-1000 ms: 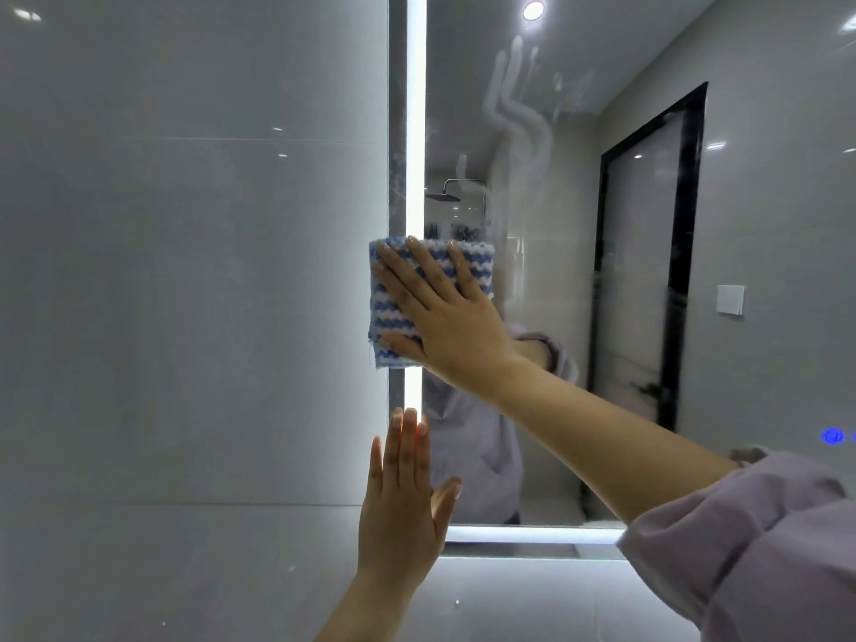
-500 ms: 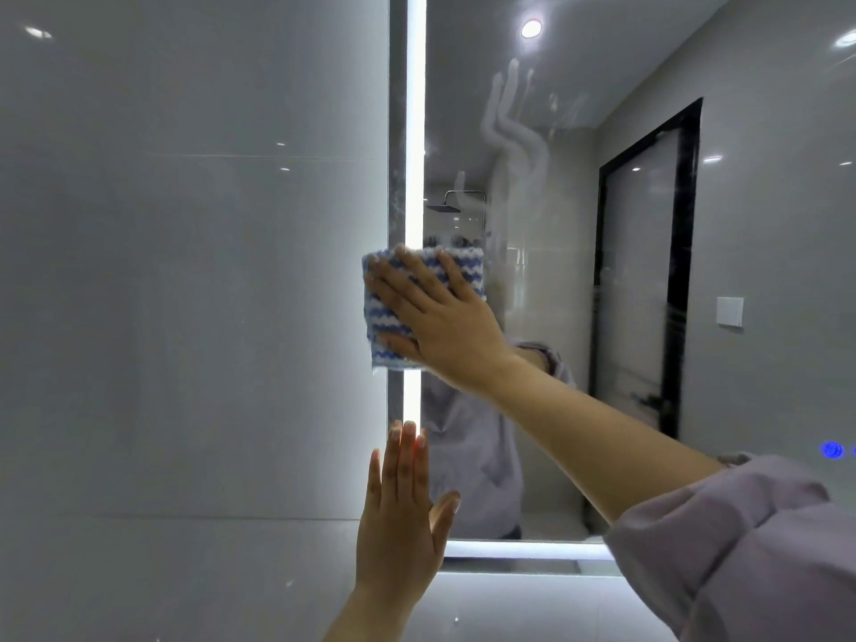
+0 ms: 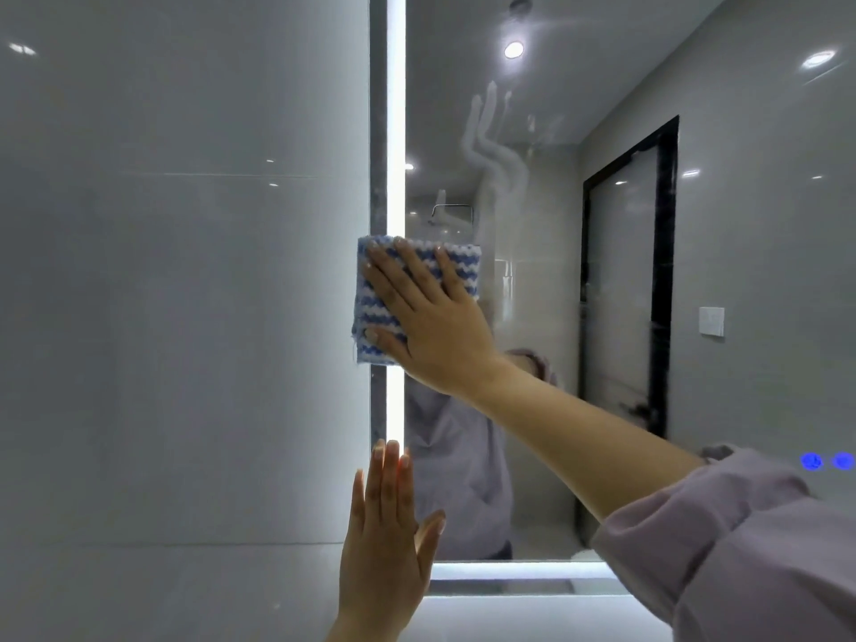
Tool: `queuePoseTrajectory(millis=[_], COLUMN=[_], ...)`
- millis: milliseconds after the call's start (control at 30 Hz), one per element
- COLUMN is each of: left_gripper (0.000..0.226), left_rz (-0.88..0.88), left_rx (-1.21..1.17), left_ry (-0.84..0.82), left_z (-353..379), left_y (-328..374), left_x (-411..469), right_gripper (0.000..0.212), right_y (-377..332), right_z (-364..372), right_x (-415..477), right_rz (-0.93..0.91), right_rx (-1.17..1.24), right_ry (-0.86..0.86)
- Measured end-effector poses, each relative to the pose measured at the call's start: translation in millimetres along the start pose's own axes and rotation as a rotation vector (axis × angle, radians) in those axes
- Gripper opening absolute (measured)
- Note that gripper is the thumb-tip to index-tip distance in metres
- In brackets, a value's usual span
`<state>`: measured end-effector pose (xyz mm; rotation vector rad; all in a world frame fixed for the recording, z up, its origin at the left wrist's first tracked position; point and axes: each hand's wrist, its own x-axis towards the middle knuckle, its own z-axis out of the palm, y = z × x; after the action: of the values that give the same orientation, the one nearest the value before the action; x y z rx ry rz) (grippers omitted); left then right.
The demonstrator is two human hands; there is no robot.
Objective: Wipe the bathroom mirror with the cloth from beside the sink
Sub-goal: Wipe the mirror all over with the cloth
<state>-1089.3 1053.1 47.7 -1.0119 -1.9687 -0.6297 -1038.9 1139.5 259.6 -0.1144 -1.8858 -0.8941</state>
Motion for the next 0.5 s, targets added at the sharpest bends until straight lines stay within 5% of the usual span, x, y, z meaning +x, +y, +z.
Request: queuePoseTrajectory(millis=[167,500], left_gripper=[0.074,0.078], left_rz=[0.017,0.056], left_rx=[-0.003,0.034], left_ry=[0.017,0.006], left_z=[0.4,-3.0], left_y=[-1.4,-1.4], left_x=[1.1,-1.8], right_gripper=[0.064,0.065], right_y=[24.2,120.2], right_z=[-5.5,-16.9], right_x=[-1.8,-72.6], right_rz=[-0.076,0.329], right_rx=[-0.027,-0.02], right_ry=[-0.05,0.007])
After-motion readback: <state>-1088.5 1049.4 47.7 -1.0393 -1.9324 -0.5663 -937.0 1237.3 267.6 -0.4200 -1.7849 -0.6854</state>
